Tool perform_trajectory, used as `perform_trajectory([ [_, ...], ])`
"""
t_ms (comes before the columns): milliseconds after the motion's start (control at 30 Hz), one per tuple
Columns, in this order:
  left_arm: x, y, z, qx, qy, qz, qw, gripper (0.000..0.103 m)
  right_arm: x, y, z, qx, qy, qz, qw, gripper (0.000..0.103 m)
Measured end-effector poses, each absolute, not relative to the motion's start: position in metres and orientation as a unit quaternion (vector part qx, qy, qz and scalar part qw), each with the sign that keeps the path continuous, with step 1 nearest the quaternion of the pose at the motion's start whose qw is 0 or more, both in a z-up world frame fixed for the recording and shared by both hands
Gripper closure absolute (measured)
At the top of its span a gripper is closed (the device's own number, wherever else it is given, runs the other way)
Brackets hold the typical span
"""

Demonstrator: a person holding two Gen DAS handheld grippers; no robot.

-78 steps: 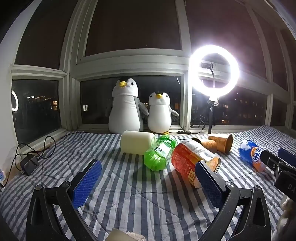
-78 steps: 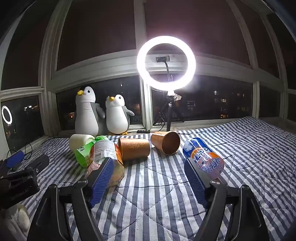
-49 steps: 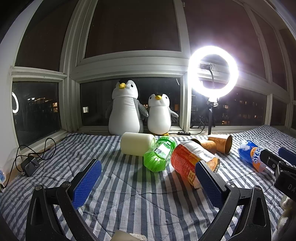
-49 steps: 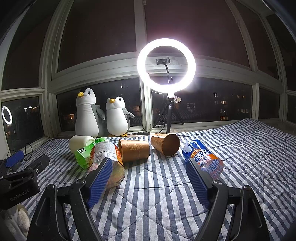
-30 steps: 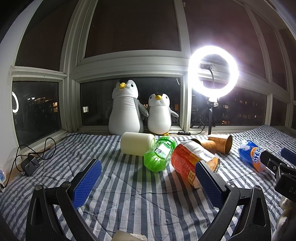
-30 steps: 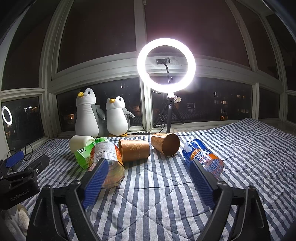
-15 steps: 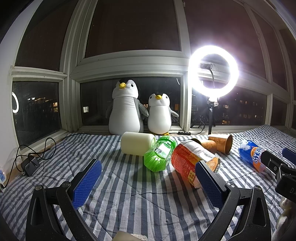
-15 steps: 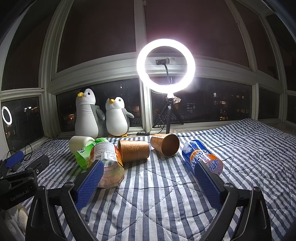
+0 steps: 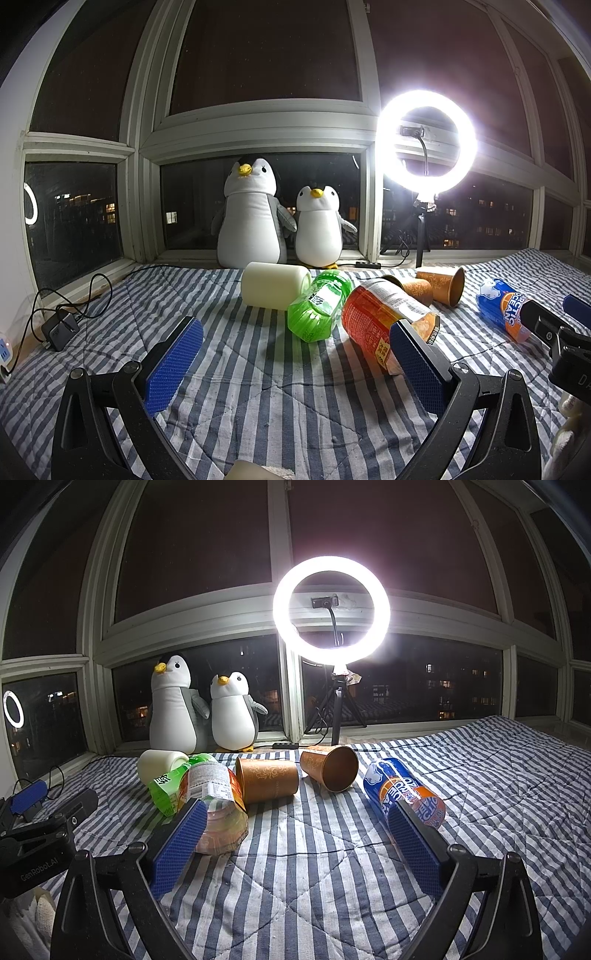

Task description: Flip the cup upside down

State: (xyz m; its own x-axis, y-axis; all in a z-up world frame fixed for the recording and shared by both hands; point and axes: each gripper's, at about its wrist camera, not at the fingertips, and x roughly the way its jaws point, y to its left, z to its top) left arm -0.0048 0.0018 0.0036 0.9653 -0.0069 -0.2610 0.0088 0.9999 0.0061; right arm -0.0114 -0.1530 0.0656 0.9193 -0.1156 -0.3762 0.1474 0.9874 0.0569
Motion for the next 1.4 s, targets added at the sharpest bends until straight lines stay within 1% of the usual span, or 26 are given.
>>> perform_trajectory([
  [400, -0.003, 0.004, 0.005, 0.003, 0.140, -0.007, 0.990, 0.001, -0.006, -0.165, 0.062, 0.071, 0.209, -0.071, 0.973, 0.006],
  [700, 0.004, 0.001, 0.001, 0.008, 0.149, -0.011, 0.989, 0.001, 0.011, -0.181, 0.058, 0.096, 0.242, -0.073, 0.963, 0.006],
  [900, 0.004, 0.001, 0.000, 0.009, 0.150, -0.012, 0.989, 0.001, 0.029, -0.189, 0.063, 0.079, 0.257, -0.071, 0.960, 0.006],
  [1167, 0.004, 0.001, 0.000, 0.006, 0.151, -0.012, 0.988, 0.001, 0.098, -0.205, 0.080, 0.044, 0.304, -0.054, 0.950, 0.006],
  [1400, 0.005, 0.003, -0.001, -0.001, 0.153, -0.013, 0.988, 0.001, 0.181, -0.217, 0.082, 0.009, 0.375, -0.027, 0.927, 0.007],
])
